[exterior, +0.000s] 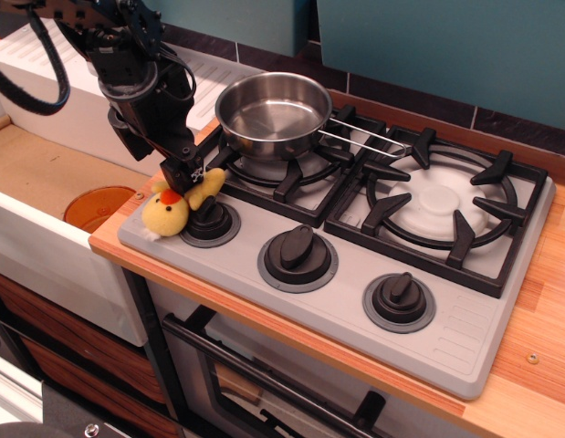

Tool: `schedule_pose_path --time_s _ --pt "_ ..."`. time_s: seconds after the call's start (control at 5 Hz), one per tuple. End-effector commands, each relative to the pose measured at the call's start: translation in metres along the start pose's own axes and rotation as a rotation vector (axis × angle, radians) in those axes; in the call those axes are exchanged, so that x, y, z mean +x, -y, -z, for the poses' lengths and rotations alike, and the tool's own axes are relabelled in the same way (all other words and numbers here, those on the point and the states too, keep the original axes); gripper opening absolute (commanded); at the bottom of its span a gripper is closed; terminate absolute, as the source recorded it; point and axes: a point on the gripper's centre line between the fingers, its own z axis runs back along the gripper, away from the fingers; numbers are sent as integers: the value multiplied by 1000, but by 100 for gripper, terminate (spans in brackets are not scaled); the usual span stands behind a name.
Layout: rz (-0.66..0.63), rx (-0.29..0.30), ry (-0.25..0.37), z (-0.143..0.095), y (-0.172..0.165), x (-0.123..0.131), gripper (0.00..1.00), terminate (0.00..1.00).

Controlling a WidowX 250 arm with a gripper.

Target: Put stuffedduck in pan

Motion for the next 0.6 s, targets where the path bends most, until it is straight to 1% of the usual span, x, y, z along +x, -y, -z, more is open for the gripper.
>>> schedule_pose_path --time_s 0.0,0.2,0.4 --pt "29 -34 18 17 12 8 100 0" --pt "30 -38 12 23 15 11 0 0" --pt "34 -45 -2 26 17 14 0 0"
